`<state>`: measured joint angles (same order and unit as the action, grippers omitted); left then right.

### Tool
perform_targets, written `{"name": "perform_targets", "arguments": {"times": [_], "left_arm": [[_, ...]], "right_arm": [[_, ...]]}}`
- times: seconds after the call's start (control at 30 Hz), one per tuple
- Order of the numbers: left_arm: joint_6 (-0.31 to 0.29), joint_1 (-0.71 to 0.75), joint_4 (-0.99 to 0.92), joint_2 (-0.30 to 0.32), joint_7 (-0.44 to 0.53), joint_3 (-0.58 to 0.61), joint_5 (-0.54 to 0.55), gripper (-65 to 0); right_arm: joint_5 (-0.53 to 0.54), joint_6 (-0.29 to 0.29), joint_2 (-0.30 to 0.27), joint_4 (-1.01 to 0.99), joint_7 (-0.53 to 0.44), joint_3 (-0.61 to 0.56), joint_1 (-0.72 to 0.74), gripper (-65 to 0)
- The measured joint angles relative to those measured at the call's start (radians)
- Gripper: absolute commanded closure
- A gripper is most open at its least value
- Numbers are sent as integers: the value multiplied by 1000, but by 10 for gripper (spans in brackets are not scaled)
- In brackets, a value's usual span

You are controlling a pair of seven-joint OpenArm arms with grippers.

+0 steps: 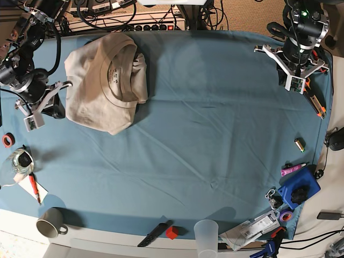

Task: Fold the T-shirt properly
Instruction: 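Press and tuck the bundle edges with the right gripper, then release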

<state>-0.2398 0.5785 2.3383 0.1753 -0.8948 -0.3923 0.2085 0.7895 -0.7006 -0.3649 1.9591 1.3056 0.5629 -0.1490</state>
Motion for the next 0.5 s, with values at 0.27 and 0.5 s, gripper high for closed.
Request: {"name": "perform_targets", "arguments": {"times": [0.27, 0.5], "left_arm": [[6, 6, 0, 0, -58, 0, 3, 0], [40, 74, 0, 2, -100, -1, 3, 0]], "right_arm": [[55, 74, 0, 6, 112, 0, 2, -151], [68, 69, 6, 175, 111, 145, -128, 0]]}}
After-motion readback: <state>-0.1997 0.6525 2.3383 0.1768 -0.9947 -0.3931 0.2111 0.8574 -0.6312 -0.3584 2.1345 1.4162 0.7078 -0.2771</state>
